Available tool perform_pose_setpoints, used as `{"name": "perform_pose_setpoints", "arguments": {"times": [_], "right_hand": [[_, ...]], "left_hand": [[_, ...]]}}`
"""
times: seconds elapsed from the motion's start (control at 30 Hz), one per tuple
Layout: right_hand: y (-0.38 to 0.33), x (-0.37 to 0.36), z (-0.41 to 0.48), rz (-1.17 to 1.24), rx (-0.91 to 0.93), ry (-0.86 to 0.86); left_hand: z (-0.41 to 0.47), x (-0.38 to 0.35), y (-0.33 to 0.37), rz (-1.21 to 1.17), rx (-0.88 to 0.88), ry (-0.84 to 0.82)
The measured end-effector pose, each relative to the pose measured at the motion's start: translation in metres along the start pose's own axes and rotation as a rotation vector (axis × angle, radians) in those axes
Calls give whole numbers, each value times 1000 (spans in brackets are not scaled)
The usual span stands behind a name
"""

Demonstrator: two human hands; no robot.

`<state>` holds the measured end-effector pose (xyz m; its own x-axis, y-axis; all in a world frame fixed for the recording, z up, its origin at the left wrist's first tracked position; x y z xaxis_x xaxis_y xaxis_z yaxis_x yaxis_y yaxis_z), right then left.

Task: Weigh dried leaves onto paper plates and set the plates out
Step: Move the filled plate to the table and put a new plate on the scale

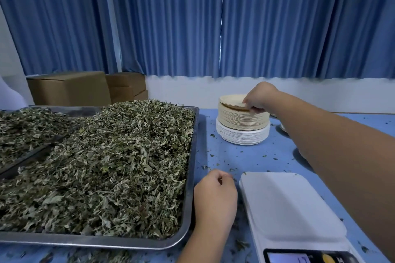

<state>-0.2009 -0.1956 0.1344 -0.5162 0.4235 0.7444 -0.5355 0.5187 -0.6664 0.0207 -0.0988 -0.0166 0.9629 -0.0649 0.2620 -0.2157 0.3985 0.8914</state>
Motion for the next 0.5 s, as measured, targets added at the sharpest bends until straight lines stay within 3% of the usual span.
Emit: {"name": "perform_pose_setpoints", "arguments": {"times": [0.13, 0.37, 0.5], "right_hand": [[-5, 1, -2, -57, 11, 3], [-21, -1, -14, -526, 128, 150], [-27, -3, -17, -640, 185, 181]], "left_hand": [[0, -1, 2, 2, -1, -13], [0, -4, 2, 0, -9, -29], [0, -4, 2, 2, -12, -29]]}}
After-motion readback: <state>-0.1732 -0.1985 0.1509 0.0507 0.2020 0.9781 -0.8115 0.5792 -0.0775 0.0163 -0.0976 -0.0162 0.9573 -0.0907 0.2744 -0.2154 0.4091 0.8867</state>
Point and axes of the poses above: each hand's wrist, its own z-axis towards the middle knuckle, its own x-axis out of the back of the hand, y = z × x, the point moved 8 cm from there along z, towards the middle knuckle, and after that the axes turned 15 degrees about -x, right-handed, at the moved point
